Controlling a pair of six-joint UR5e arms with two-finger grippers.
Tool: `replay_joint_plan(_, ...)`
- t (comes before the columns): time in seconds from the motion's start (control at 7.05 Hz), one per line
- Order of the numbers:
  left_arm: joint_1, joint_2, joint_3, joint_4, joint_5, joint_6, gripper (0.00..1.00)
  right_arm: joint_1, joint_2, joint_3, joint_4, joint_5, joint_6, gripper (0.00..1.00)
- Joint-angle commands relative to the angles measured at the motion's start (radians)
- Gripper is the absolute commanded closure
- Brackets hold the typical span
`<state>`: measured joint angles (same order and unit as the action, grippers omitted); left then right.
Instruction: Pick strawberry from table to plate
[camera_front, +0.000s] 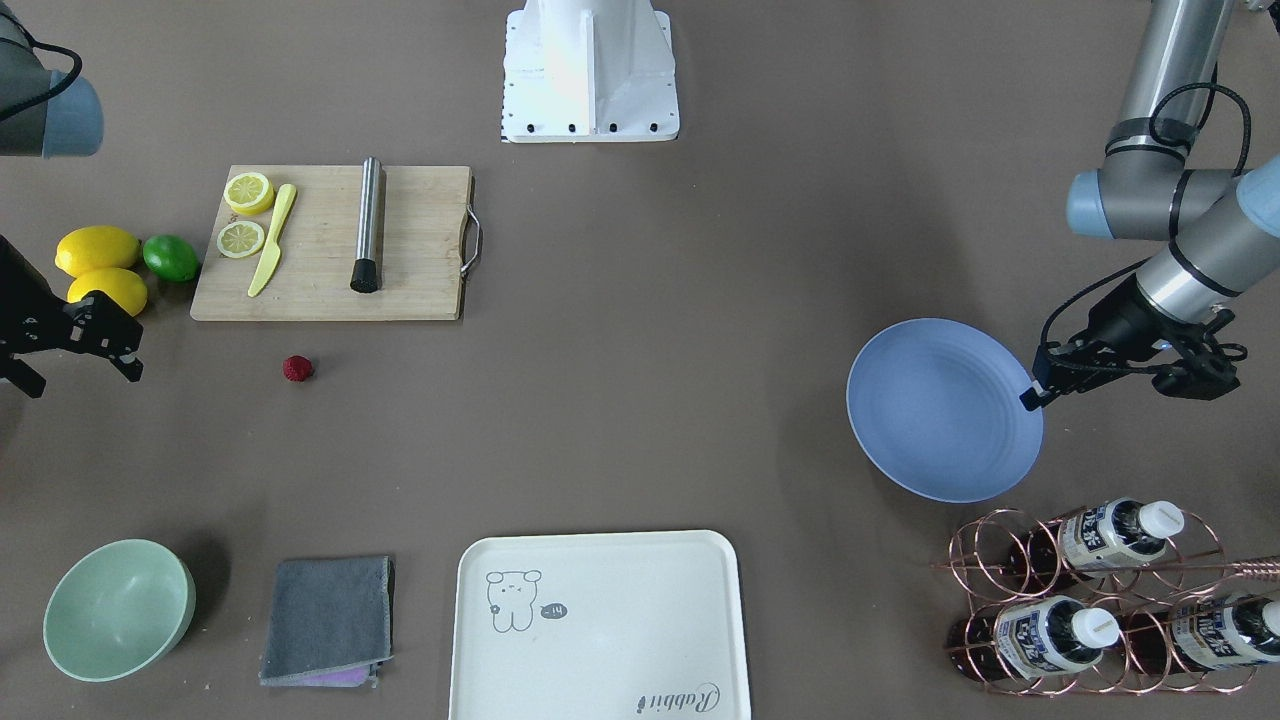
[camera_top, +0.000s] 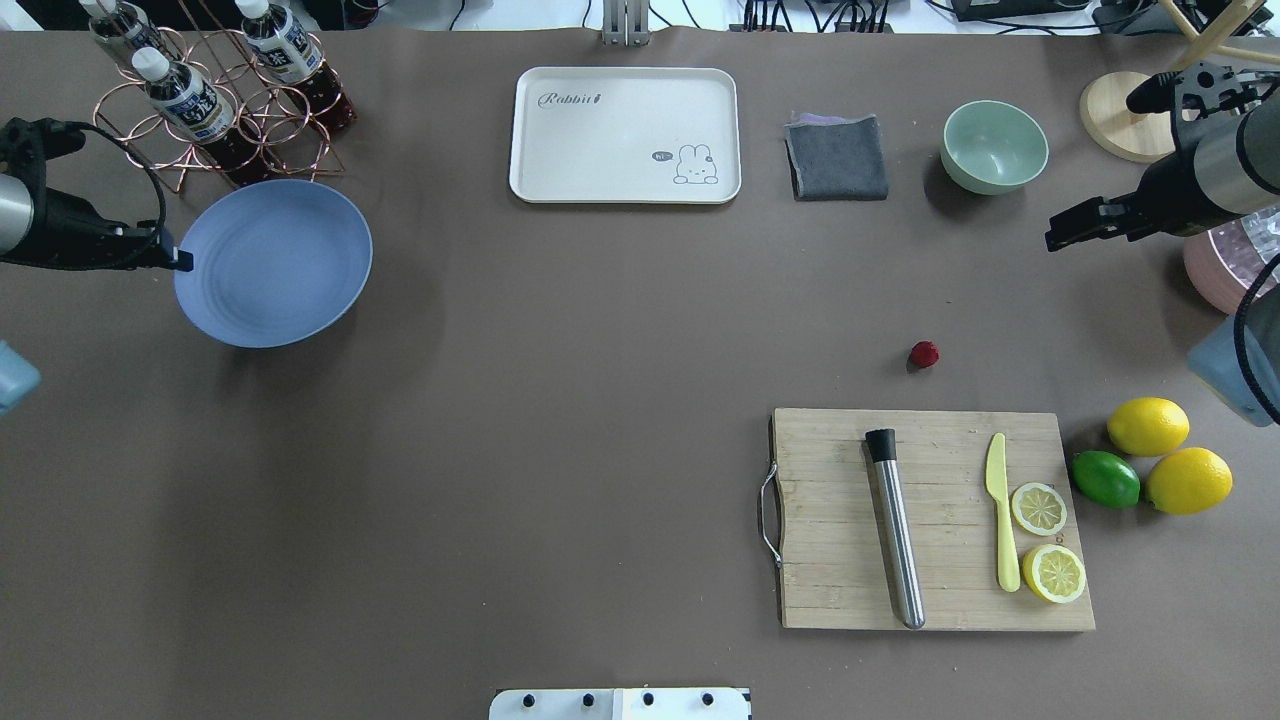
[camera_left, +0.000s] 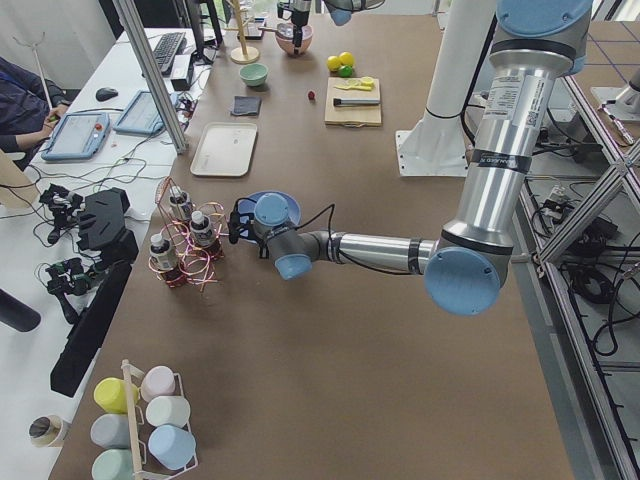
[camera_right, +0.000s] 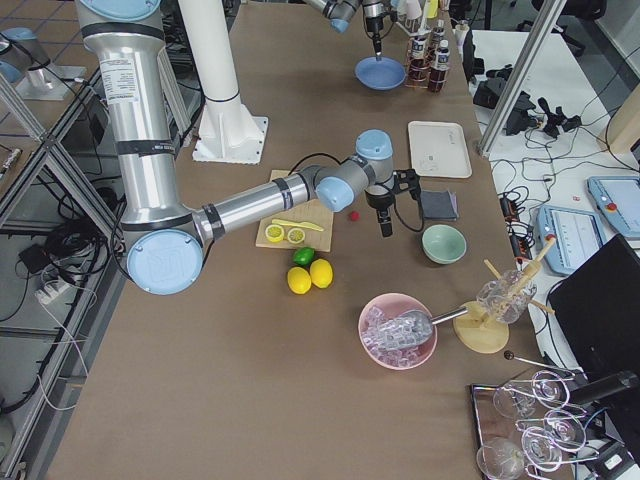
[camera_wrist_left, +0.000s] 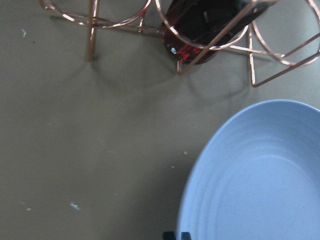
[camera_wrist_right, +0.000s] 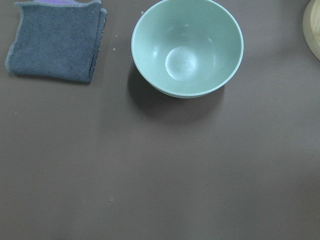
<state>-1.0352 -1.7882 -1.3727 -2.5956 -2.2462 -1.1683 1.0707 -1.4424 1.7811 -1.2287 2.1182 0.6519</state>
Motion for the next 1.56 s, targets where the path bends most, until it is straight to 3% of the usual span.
replay_joint_plan(0.0, 0.099, -0.101, -0.019, 0.011, 0.039, -0.173, 1.00, 0.000, -0.003, 0.000, 0.000, 0.008, 0.000, 0.01)
replay_joint_plan(0.28, 0.215, -0.238, -0.060, 0.212, 0.152, -0.195, 1.00, 0.000, -0.007, 0.004, 0.000, 0.011, 0.002, 0.01)
replay_joint_plan(0.57, 0.312, -0.281, -0.135, 0.340, 0.248, -0.252, 1.00, 0.000, -0.009, 0.003, 0.000, 0.012, 0.002, 0.01)
replay_joint_plan(0.85, 0.407, -0.316, -0.134, 0.376, 0.359, -0.263, 1.00, 0.002, -0.009, 0.004, -0.002, 0.012, 0.002, 0.01)
replay_joint_plan(1.42, 0.445, -0.329, -0.134, 0.381, 0.413, -0.280, 1.00, 0.002, -0.007, 0.006, -0.005, 0.022, 0.005, 0.01)
